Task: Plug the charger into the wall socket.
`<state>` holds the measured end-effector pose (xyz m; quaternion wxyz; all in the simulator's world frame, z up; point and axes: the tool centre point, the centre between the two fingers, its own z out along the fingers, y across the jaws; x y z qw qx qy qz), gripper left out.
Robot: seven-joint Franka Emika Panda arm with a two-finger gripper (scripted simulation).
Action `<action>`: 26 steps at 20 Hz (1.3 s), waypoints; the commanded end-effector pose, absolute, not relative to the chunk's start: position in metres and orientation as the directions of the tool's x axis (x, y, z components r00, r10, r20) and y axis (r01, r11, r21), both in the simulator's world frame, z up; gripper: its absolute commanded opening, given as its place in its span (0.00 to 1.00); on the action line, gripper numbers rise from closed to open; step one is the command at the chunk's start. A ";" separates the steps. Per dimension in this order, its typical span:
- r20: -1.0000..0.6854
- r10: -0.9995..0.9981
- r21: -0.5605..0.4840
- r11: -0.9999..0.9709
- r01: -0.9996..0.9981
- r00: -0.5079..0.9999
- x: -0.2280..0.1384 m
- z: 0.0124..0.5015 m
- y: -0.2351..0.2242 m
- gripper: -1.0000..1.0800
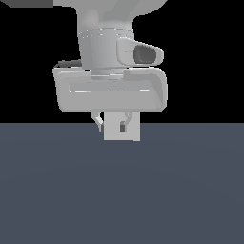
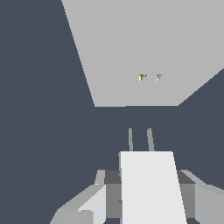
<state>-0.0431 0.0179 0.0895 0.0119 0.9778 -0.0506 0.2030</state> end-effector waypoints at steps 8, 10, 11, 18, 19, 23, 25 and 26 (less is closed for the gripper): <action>0.396 -0.079 0.001 -0.996 -0.087 0.915 -0.039 0.099 0.007 0.00; 0.396 -0.079 0.001 -0.996 -0.086 0.915 -0.039 0.100 0.007 0.00; 0.396 -0.079 0.001 -0.996 -0.086 0.915 -0.039 0.100 0.007 0.00; 0.396 -0.079 0.001 -0.996 -0.086 0.915 -0.037 0.100 0.007 0.00; 0.396 -0.079 0.001 -0.996 -0.086 0.915 -0.036 0.100 0.007 0.00; 0.395 -0.080 -0.001 -0.996 -0.087 0.915 -0.025 0.100 0.005 0.00; 0.395 -0.080 -0.001 -0.996 -0.086 0.915 -0.018 0.100 0.005 0.00; 0.395 -0.080 -0.001 -0.996 -0.086 0.915 -0.013 0.100 0.004 0.00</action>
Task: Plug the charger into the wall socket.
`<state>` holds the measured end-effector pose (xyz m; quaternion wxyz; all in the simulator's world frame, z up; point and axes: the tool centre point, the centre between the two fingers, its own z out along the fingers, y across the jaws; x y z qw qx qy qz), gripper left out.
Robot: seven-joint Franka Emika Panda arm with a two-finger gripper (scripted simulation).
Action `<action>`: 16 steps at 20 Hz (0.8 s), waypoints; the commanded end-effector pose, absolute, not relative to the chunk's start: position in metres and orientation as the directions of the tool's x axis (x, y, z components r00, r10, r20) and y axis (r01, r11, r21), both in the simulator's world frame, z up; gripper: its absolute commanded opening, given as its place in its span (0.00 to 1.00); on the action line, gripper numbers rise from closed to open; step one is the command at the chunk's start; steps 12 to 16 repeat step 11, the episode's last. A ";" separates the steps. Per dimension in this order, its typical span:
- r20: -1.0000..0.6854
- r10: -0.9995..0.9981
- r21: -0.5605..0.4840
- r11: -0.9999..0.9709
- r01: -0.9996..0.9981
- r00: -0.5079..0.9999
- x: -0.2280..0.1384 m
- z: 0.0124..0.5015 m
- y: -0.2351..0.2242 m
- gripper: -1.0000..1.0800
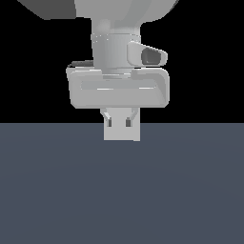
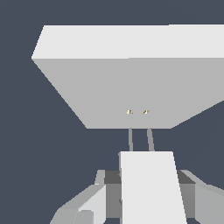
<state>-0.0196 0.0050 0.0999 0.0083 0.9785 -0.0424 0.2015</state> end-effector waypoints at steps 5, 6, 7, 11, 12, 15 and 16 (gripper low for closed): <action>0.395 -0.080 -0.002 -0.996 -0.086 0.915 0.004 0.100 0.003 0.00; 0.395 -0.080 -0.002 -0.996 -0.086 0.915 0.006 0.100 0.002 0.00; 0.395 -0.079 -0.002 -0.996 -0.086 0.915 0.008 0.100 0.002 0.00; 0.395 -0.079 -0.001 -0.996 -0.085 0.915 0.011 0.100 0.002 0.00; 0.395 -0.079 -0.001 -0.996 -0.085 0.915 0.011 0.100 0.002 0.00; 0.395 -0.079 -0.001 -0.996 -0.085 0.915 0.011 0.100 0.002 0.00; 0.395 -0.079 -0.001 -0.996 -0.085 0.915 0.011 0.100 0.002 0.00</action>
